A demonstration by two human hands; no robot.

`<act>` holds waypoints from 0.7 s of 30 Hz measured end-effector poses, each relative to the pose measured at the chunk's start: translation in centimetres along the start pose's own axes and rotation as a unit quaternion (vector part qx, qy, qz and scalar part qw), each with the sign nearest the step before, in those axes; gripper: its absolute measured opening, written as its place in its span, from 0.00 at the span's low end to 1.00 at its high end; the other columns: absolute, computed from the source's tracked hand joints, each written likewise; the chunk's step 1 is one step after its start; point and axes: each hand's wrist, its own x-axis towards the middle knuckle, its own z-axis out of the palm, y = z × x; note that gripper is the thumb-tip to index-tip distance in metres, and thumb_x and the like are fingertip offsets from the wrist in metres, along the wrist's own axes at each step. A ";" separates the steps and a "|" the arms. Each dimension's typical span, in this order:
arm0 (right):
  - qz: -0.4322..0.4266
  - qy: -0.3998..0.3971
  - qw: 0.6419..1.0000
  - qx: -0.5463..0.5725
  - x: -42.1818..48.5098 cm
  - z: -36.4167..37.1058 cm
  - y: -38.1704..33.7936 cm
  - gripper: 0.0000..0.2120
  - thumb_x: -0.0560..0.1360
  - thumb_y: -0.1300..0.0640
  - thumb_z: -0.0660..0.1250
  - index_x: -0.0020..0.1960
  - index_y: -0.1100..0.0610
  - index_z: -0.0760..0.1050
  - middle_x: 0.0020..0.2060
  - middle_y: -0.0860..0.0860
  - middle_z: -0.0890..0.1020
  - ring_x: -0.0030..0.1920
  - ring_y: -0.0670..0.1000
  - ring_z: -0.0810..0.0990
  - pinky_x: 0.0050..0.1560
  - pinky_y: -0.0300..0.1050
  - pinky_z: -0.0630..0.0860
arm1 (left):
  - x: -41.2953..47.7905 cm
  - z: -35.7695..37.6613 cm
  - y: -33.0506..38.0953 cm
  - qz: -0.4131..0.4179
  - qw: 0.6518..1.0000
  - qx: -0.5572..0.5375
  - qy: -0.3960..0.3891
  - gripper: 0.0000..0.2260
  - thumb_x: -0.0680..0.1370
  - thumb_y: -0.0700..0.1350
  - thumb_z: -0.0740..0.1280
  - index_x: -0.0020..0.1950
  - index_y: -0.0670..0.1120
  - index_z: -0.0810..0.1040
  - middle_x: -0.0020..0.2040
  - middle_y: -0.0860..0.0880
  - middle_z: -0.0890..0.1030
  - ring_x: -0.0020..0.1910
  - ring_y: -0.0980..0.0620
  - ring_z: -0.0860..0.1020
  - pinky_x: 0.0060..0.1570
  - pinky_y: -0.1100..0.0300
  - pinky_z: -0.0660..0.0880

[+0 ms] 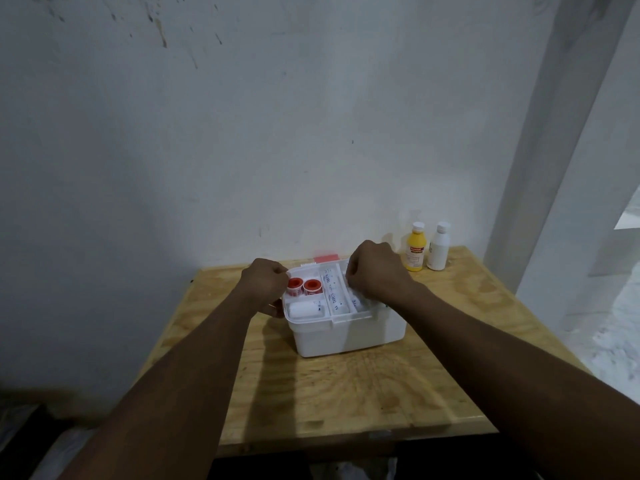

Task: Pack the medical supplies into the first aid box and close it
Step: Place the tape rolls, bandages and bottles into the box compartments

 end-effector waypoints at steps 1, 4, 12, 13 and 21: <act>-0.009 0.010 1.000 -0.003 -0.4 -0.2 -0.1 0.06 0.70 0.63 0.68 0.46 0.59 0.81 0.44 0.56 0.84 0.42 0.55 0.82 0.46 0.51 0.83 | 0.0 0.0 0.0 0.001 1.000 0.000 -0.001 0.03 0.82 0.40 0.65 0.52 0.44 0.78 0.46 0.44 0.81 0.41 0.40 0.84 0.32 0.50 0.83; -0.031 0.005 0.999 0.025 -1.2 -1.1 -0.1 0.10 0.70 0.62 0.71 0.51 0.59 0.77 0.47 0.54 0.82 0.45 0.55 0.80 0.46 0.50 0.80 | 0.1 0.0 -0.1 0.002 1.000 0.000 0.000 0.03 0.82 0.41 0.65 0.52 0.45 0.78 0.46 0.44 0.81 0.42 0.40 0.84 0.33 0.49 0.83; -0.060 -0.119 0.987 0.087 -2.5 -2.8 1.5 0.25 0.70 0.59 0.74 0.66 0.53 0.74 0.56 0.55 0.80 0.50 0.53 0.77 0.48 0.43 0.75 | 0.1 0.0 0.0 0.005 1.000 0.004 -0.003 0.03 0.83 0.41 0.64 0.53 0.44 0.78 0.46 0.44 0.81 0.42 0.40 0.84 0.33 0.49 0.83; -0.063 -0.125 0.986 0.094 -2.7 -2.9 1.6 0.21 0.69 0.59 0.74 0.60 0.51 0.75 0.51 0.53 0.80 0.48 0.52 0.77 0.46 0.43 0.75 | 0.1 0.0 0.0 0.004 1.000 0.005 -0.003 0.03 0.83 0.41 0.65 0.53 0.44 0.78 0.48 0.43 0.82 0.42 0.39 0.84 0.33 0.49 0.83; -0.090 -0.202 0.975 0.022 -3.1 -4.3 2.1 0.11 0.70 0.56 0.70 0.53 0.51 0.78 0.50 0.48 0.78 0.50 0.50 0.77 0.45 0.42 0.75 | 0.2 0.1 0.1 0.004 1.000 0.013 -0.003 0.05 0.82 0.41 0.64 0.53 0.43 0.79 0.49 0.41 0.82 0.42 0.39 0.84 0.38 0.44 0.85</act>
